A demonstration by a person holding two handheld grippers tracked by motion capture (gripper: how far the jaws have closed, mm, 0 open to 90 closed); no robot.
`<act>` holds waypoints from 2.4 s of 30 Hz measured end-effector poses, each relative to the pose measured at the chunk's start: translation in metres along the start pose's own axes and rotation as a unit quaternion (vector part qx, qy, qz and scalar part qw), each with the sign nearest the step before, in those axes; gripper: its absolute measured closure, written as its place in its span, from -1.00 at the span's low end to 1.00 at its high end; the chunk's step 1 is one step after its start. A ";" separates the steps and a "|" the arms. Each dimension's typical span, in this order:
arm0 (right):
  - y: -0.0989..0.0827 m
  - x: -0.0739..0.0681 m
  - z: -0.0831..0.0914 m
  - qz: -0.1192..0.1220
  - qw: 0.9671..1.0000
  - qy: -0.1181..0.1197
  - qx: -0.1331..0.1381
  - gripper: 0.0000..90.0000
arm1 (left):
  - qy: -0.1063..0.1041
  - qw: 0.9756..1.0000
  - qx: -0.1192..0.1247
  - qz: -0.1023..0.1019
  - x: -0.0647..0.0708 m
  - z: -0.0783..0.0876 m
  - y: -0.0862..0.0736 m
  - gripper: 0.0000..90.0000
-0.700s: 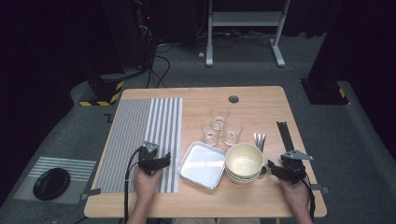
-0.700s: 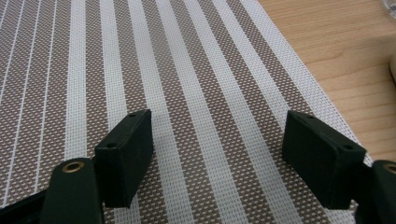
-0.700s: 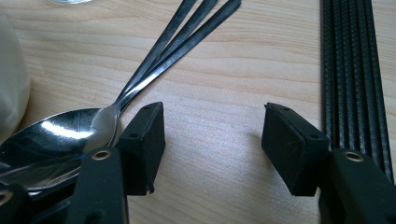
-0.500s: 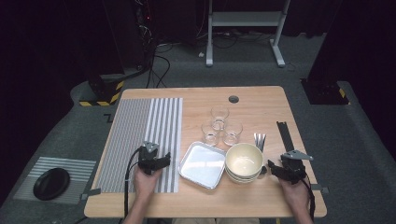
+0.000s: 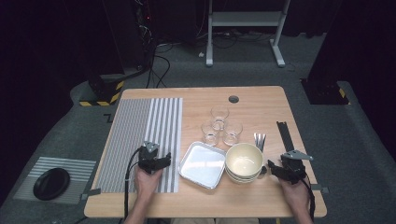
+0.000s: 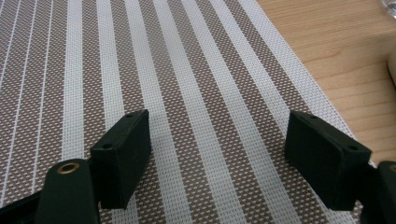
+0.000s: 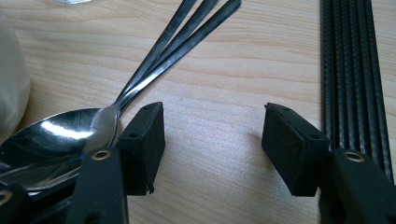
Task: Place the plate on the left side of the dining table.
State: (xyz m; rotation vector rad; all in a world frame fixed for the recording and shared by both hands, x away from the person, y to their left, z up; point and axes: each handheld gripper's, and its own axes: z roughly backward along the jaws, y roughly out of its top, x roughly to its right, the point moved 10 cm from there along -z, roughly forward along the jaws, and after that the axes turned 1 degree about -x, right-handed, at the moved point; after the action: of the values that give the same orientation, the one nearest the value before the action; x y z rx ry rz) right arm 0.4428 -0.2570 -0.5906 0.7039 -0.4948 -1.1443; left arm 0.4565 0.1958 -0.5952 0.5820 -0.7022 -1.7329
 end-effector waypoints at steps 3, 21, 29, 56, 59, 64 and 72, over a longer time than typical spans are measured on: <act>0.000 0.000 0.000 0.000 1.000 0.000 0.001 -0.13 | -0.001 1.000 0.001 -0.003 0.000 0.000 0.001 -0.47; 0.000 0.000 0.000 0.000 1.000 0.000 0.000 -0.13 | -0.053 0.998 0.029 0.011 0.023 0.009 0.012 -0.44; 0.000 0.000 0.000 0.000 1.000 0.000 0.000 -0.13 | -0.082 0.996 0.037 0.006 0.034 0.015 0.020 -0.35; 0.000 0.000 0.000 0.001 1.000 -0.001 0.000 -0.13 | -0.160 0.986 0.040 -0.016 0.076 0.022 0.037 -0.01; 0.000 0.000 0.000 0.001 1.000 -0.001 0.000 -0.13 | -0.166 0.985 0.043 -0.020 0.080 0.023 0.038 0.11; 0.000 0.000 0.000 0.001 1.000 -0.001 0.000 -0.13 | -0.169 0.985 0.043 -0.016 0.084 0.022 0.038 0.20; 0.000 0.000 0.000 0.001 1.000 -0.001 0.000 -0.13 | -0.170 0.985 0.032 -0.003 0.089 0.015 0.038 0.37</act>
State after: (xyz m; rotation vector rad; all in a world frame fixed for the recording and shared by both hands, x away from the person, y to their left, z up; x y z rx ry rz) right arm 0.4428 -0.2571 -0.5905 0.7028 -0.4967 -1.1432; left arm 0.4488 0.1049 -0.5607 0.3341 -0.9984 -1.8406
